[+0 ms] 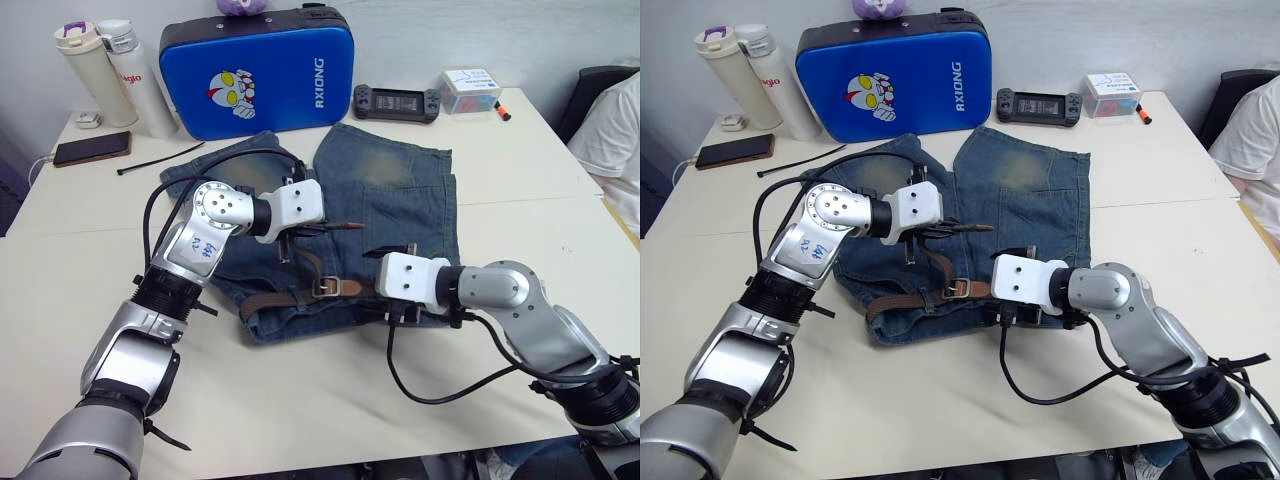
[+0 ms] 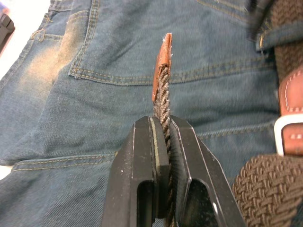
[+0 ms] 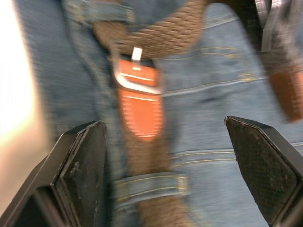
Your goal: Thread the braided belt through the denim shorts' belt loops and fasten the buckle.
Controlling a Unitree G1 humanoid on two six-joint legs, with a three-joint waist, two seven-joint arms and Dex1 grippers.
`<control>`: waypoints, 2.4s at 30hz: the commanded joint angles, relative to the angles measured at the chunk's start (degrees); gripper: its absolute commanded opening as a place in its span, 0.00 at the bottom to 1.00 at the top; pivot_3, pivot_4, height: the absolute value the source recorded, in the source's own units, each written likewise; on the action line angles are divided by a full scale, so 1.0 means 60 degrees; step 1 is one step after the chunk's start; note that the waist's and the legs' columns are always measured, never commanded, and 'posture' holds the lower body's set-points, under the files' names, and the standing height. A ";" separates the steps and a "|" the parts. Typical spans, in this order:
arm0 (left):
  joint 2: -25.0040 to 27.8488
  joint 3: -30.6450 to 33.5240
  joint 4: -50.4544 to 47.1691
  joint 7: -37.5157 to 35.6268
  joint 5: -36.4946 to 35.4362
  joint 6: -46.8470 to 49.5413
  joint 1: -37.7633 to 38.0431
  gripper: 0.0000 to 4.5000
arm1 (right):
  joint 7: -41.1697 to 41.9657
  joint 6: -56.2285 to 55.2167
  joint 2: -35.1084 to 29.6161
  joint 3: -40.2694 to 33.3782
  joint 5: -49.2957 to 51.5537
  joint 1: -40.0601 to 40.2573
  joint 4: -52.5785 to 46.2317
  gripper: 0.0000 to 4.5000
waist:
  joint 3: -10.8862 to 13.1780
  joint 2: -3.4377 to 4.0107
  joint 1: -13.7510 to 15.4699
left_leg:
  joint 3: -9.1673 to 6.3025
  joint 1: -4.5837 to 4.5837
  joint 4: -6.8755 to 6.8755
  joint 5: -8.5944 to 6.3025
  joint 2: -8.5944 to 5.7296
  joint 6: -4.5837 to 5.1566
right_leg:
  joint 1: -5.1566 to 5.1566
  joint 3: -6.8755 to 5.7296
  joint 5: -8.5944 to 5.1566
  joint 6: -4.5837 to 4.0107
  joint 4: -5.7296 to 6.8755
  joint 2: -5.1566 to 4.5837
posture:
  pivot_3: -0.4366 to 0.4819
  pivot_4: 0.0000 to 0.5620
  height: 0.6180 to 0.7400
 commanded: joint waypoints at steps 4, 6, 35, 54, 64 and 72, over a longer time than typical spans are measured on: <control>0.0232 0.0189 0.0158 -0.0177 0.0130 -0.0474 0.0004 0.00 | 0.0070 -0.0696 0.0200 0.0286 -0.0535 0.0088 0.0204 0.94 | -0.0006 -0.0007 -0.0025 | 0.0001 -0.0108 0.0077 0.0000 -0.0001 0.0000 | -0.0097 0.0001 0.0000 0.0000 0.0066 0.0003 | 0.48 0.27 0.38; 0.0288 0.0229 0.0196 -0.0206 0.0160 -0.0492 0.0020 0.00 | 0.0279 -0.0502 0.0276 0.0186 -0.0274 0.0150 -0.0025 0.94 | -0.0006 -0.0007 -0.0021 | -0.0003 -0.0121 0.0113 0.0000 -0.0001 0.0000 | -0.0105 -0.0004 0.0000 -0.0001 0.0099 0.0004 | 0.48 0.27 0.38; 0.0276 0.0230 0.0102 -0.0367 0.0377 -0.0542 0.0340 0.00 | -0.0466 -0.1062 0.1211 -0.0250 -0.0901 0.0117 0.0784 0.67 | -0.0006 -0.0007 -0.0054 | -0.0006 -0.0127 0.0131 -0.0002 -0.0006 0.0003 | -0.0117 -0.0003 -0.0002 -0.0004 0.0143 0.0001 | 0.48 0.27 0.38; 0.1826 0.0263 -0.1040 -0.2280 0.0073 -0.1664 0.0531 0.00 | -0.1013 -0.0943 0.1597 -0.0337 -0.1180 0.0540 0.0854 0.02 | -0.0007 -0.0005 -0.0199 | -0.0012 -0.0130 0.0136 -0.0002 -0.0010 0.0002 | -0.0125 -0.0003 -0.0004 -0.0008 0.0162 -0.0002 | 0.48 0.27 0.38; 0.1467 0.0152 -0.0980 -0.2184 0.0218 -0.1904 0.0483 0.00 | -0.0970 -0.0888 0.1717 -0.0216 -0.1279 0.0308 0.0733 0.02 | -0.0007 -0.0005 -0.0234 | -0.0018 -0.0134 0.0140 -0.0003 -0.0016 0.0003 | -0.0123 -0.0004 -0.0004 -0.0008 0.0163 -0.0005 | 0.48 0.27 0.38; 0.1701 -0.0160 -0.0807 -0.2520 0.0646 -0.2404 0.0482 0.00 | -0.0971 -0.0979 0.1652 -0.0279 -0.1406 0.0213 0.0854 0.02 | -0.0007 -0.0005 -0.0234 | -0.0018 -0.0134 0.0141 -0.0003 -0.0016 0.0003 | -0.0123 -0.0004 -0.0004 -0.0008 0.0164 -0.0005 | 0.48 0.27 0.38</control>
